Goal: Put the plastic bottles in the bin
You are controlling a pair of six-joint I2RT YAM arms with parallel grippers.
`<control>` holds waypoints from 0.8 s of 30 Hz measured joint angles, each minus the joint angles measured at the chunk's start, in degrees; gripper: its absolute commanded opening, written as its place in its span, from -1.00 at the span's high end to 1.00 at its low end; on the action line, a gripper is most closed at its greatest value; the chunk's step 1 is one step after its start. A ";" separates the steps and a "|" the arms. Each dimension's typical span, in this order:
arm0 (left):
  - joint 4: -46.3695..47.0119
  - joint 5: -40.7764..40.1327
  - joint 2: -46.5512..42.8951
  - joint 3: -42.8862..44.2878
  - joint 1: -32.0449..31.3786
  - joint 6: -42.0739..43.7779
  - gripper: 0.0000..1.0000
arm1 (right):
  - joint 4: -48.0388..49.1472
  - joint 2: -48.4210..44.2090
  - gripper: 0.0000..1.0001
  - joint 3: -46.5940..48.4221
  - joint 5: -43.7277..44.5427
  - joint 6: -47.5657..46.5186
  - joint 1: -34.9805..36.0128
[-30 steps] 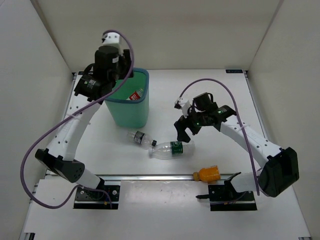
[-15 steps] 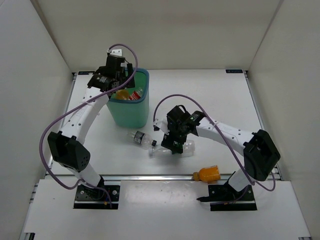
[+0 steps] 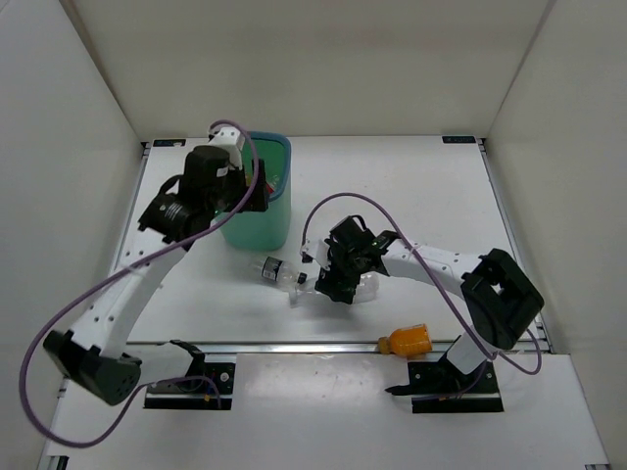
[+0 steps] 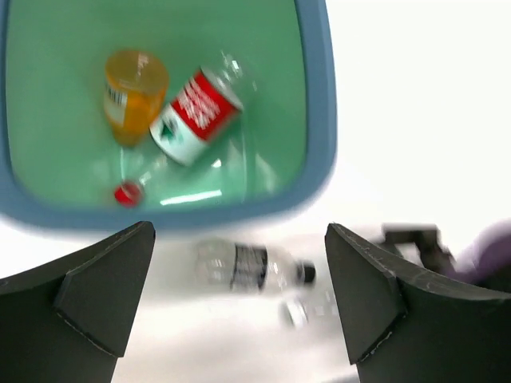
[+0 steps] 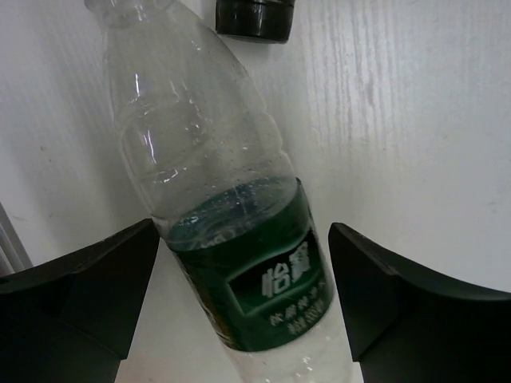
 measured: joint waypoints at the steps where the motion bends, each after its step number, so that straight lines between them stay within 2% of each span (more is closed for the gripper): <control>1: -0.33 0.76 -2.23 -1.51 -0.24 -0.15 -0.96 | 1.07 0.68 -0.65 -0.52 -1.18 0.57 -0.31; 5: -2.54 4.52 -8.17 -4.66 -0.11 -0.20 -0.97 | 3.93 2.19 -0.51 -2.93 -4.70 2.47 -1.57; 10: -4.74 5.81 -9.99 -7.89 0.61 -0.20 -0.97 | 6.16 2.25 -0.21 -4.57 -8.59 4.50 -3.37; 15: -5.75 5.86 -9.64 -9.68 1.75 -0.20 -0.97 | 6.51 0.35 -0.11 -4.92 -9.70 6.45 -6.03; 20: -5.49 5.38 -9.55 -11.21 2.82 -0.15 -0.96 | 5.70 -11.06 0.03 -6.60 -9.62 9.20 -11.39; 24: -4.46 5.88 -9.60 -13.33 3.10 0.35 -0.97 | 6.97 -23.45 -0.02 -7.39 -10.82 12.37 -17.92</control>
